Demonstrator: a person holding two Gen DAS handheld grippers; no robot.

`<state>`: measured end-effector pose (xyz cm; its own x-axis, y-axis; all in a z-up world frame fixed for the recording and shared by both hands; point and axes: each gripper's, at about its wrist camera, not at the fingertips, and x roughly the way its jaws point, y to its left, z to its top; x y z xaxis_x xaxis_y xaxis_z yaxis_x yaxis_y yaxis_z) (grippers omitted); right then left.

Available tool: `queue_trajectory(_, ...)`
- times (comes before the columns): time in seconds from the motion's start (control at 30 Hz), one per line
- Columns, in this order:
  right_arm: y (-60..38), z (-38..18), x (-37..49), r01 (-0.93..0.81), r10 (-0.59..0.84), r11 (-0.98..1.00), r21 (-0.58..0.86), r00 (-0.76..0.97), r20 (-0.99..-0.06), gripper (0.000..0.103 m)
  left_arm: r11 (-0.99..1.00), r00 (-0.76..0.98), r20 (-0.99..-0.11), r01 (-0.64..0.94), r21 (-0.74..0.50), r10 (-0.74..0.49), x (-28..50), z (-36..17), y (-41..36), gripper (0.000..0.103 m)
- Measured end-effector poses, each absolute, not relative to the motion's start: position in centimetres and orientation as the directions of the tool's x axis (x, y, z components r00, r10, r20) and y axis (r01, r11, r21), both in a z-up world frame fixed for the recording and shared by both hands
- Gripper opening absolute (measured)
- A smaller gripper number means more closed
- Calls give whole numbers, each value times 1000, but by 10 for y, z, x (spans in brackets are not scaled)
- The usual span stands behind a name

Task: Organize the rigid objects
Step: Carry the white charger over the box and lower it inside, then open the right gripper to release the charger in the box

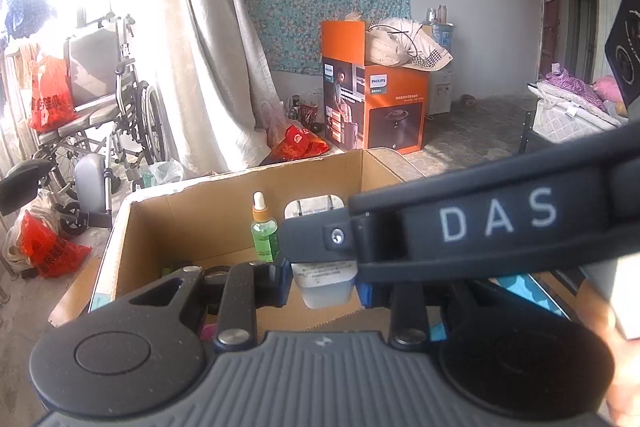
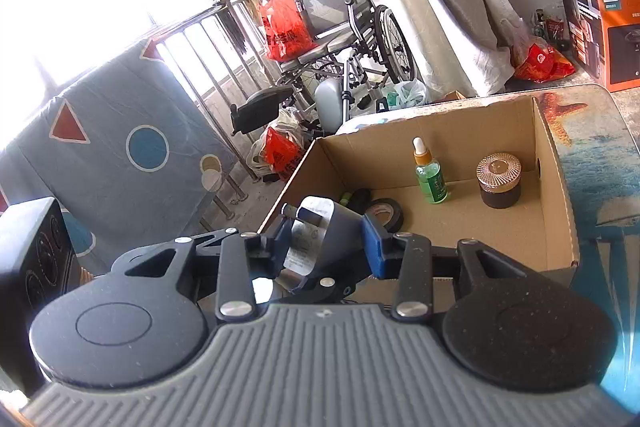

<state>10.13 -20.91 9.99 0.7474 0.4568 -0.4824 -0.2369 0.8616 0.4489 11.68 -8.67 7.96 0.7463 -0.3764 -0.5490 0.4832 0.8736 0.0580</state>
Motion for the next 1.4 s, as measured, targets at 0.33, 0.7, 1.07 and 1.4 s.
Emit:
queue_trajectory(0.33, -223, 59, 239, -144, 494, 848, 510, 561, -664, 38, 898, 564, -760, 436, -58, -323, 222, 37, -94, 32)
queue_trajectory(0.7, -209, 1, 293, -89, 522, 841, 533, 390, -759, 38, 923, 345, -882, 322, -210, -321, 279, -2, -67, 32)
queue_trajectory(1.07, -210, -20, 304, -31, 528, 833, 552, 339, -779, 40, 919, 298, -884, 280, -278, -359, 275, -4, -56, 45)
queue_trajectory(1.4, -232, 19, 252, -40, 530, 799, 599, 517, -672, 51, 923, 510, -806, 367, -113, -301, 230, 49, -70, 79)
